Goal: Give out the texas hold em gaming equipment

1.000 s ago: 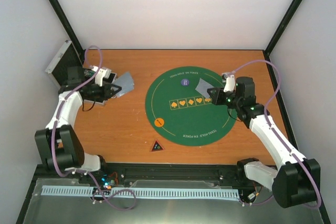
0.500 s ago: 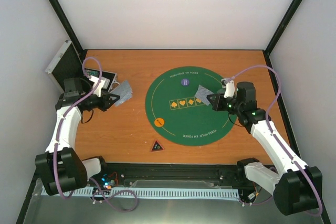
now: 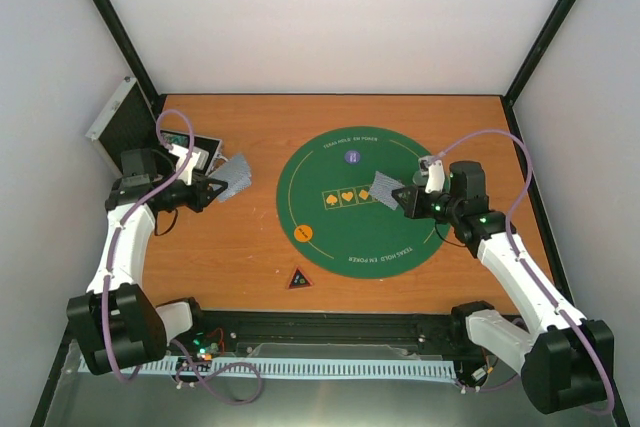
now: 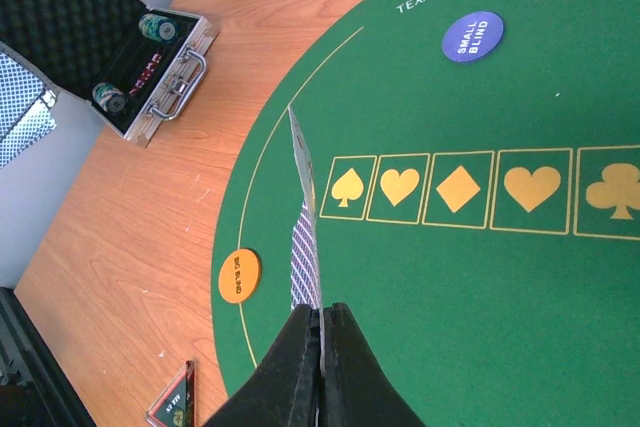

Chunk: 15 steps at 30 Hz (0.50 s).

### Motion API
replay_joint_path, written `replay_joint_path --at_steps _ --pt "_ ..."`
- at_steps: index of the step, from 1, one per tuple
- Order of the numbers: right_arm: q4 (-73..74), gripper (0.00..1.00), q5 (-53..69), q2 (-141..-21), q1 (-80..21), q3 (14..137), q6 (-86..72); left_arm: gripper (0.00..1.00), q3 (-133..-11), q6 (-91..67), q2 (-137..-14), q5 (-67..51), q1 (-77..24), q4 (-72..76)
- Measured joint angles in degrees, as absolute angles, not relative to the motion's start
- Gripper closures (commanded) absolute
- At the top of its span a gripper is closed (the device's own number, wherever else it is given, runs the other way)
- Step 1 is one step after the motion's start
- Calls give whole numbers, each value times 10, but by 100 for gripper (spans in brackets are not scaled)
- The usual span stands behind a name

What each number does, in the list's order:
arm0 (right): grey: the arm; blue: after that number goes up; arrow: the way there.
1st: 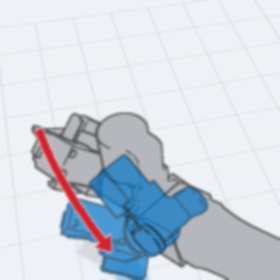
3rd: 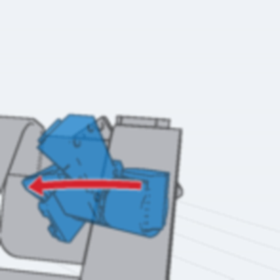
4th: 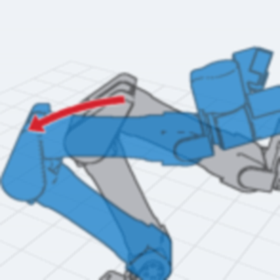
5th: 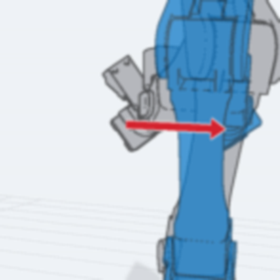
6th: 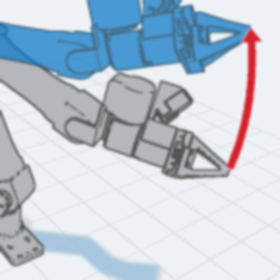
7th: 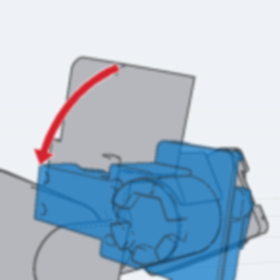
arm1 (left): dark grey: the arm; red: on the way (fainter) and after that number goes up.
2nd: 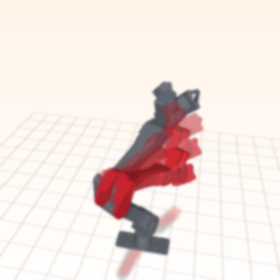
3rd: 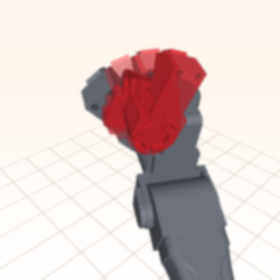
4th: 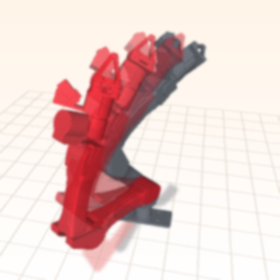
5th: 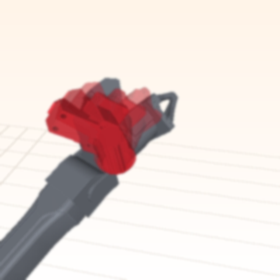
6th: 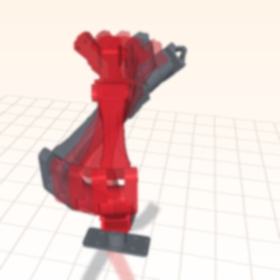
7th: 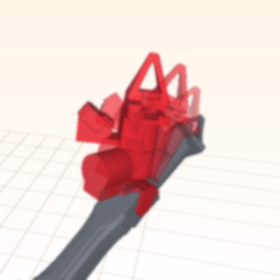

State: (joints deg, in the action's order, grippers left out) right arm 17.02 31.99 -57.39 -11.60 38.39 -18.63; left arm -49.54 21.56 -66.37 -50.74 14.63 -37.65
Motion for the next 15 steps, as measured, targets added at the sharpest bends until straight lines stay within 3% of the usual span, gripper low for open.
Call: replay_joint_path --at_steps 15 --pt "182 97 333 -573 -116 384 -182 99 -495 216 -663 -507 147 -373"
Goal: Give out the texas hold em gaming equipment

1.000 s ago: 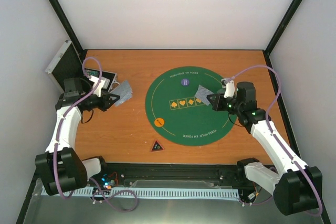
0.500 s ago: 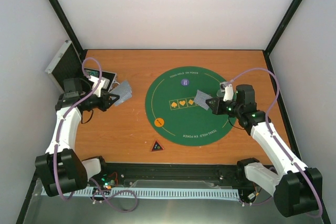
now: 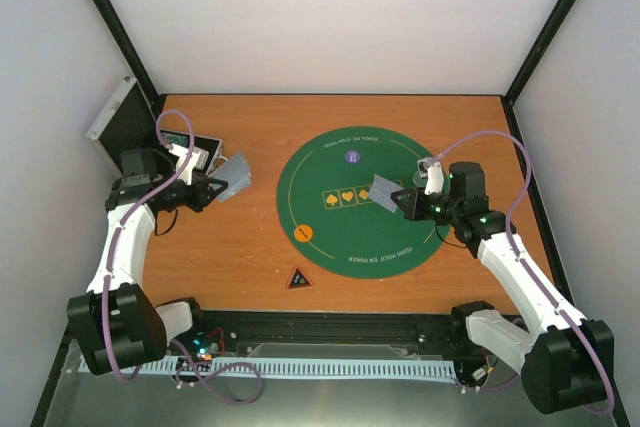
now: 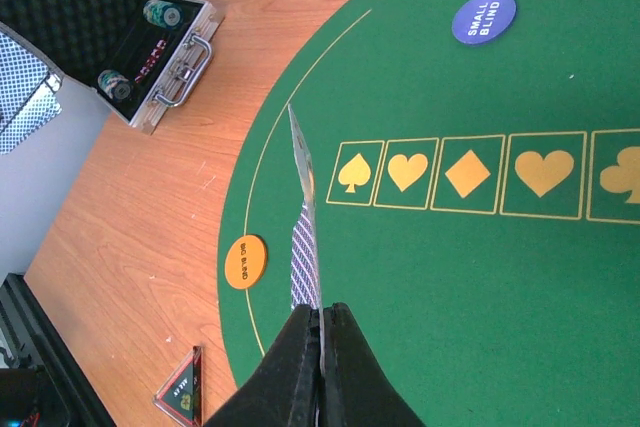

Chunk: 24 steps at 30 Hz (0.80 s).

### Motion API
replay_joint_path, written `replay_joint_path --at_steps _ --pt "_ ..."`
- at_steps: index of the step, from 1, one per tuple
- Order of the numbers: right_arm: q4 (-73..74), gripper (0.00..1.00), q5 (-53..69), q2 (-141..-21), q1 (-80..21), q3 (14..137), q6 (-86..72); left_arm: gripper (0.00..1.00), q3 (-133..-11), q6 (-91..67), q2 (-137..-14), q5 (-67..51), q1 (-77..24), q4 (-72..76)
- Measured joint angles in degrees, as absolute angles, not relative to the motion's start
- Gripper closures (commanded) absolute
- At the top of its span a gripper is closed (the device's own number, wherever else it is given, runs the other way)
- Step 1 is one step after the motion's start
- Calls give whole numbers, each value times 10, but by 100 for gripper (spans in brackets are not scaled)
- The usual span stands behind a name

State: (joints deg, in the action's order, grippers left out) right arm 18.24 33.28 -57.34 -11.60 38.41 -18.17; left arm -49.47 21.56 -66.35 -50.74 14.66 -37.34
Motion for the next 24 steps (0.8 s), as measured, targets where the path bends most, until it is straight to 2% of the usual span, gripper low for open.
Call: replay_joint_path --at_steps 14,24 --pt "196 97 339 -560 -116 387 -179 99 -494 216 -664 -508 147 -373" --pt "191 97 349 -597 -116 391 -183 100 -494 215 -664 -508 147 -373"
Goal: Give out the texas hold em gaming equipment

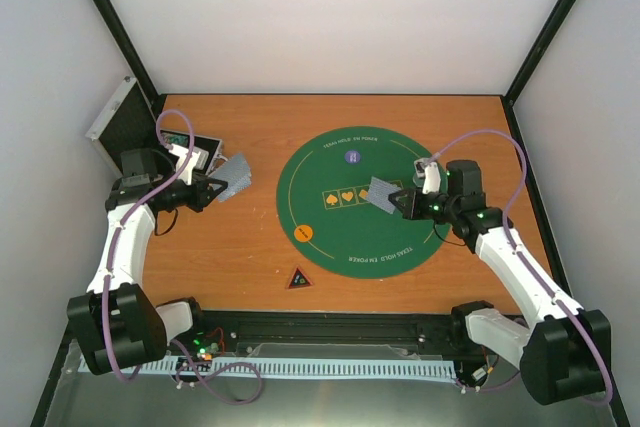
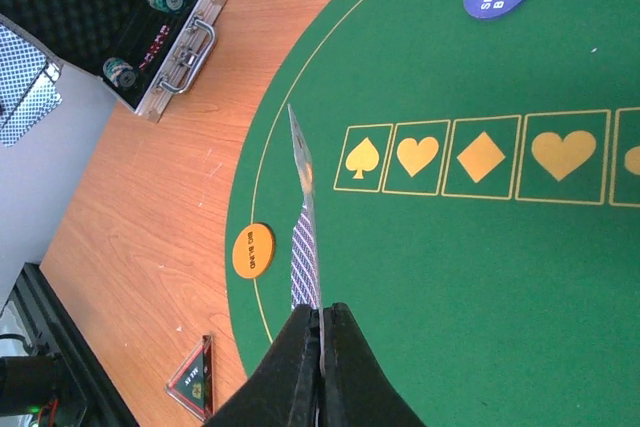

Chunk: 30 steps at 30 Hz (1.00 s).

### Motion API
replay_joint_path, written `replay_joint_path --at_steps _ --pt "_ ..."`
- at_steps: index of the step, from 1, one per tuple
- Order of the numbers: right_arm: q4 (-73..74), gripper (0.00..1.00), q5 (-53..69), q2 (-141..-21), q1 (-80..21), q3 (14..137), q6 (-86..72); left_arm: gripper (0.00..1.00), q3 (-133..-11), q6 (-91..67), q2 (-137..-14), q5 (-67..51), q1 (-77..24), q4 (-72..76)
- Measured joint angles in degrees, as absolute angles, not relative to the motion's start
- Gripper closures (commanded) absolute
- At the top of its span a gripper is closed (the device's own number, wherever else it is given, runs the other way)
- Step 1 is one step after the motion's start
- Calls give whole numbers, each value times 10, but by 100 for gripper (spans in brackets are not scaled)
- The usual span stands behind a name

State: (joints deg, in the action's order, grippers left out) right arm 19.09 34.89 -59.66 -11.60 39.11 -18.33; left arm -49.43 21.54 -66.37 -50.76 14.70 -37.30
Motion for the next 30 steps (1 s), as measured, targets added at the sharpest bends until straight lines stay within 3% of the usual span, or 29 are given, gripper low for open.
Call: replay_joint_path --at_steps 30 --pt "171 97 387 -650 -117 395 -183 99 -494 215 -670 -508 147 -373"
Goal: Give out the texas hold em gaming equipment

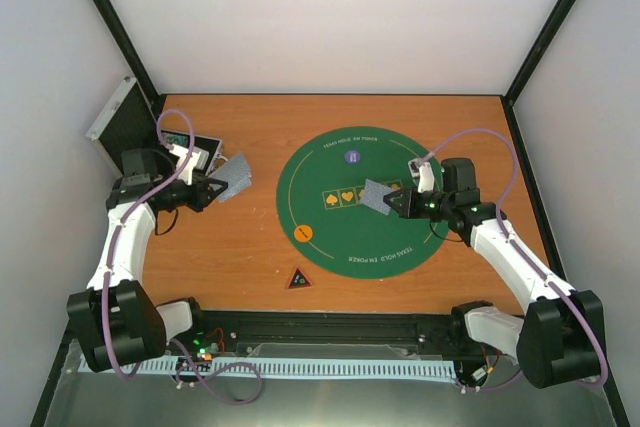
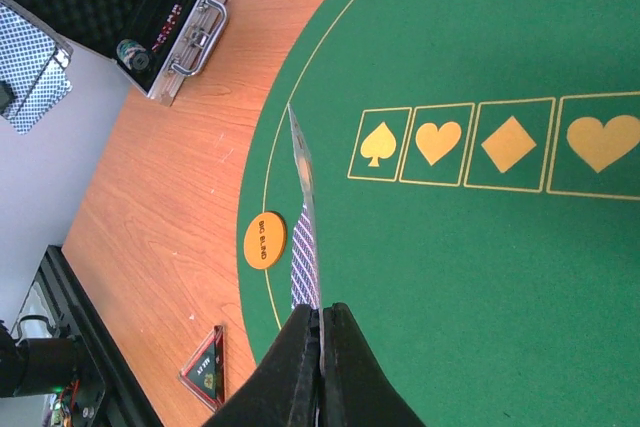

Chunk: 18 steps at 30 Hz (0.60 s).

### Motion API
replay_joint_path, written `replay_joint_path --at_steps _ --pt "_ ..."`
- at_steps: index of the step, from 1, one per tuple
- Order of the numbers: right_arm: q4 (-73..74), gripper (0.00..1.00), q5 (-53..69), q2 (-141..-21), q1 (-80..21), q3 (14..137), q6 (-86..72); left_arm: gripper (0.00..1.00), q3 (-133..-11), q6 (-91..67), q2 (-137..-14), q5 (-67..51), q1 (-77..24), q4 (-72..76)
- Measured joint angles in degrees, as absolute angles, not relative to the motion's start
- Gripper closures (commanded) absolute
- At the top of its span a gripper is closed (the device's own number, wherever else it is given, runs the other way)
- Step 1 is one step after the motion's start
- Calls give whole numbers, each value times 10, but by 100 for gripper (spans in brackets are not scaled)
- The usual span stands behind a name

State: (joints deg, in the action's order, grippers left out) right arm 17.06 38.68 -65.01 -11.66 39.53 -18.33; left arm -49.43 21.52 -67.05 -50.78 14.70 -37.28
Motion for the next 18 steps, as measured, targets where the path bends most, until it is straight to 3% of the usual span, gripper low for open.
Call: replay_joint_path --at_steps 18 --pt "170 97 389 -645 -120 394 -183 99 -494 215 -673 -508 147 -373"
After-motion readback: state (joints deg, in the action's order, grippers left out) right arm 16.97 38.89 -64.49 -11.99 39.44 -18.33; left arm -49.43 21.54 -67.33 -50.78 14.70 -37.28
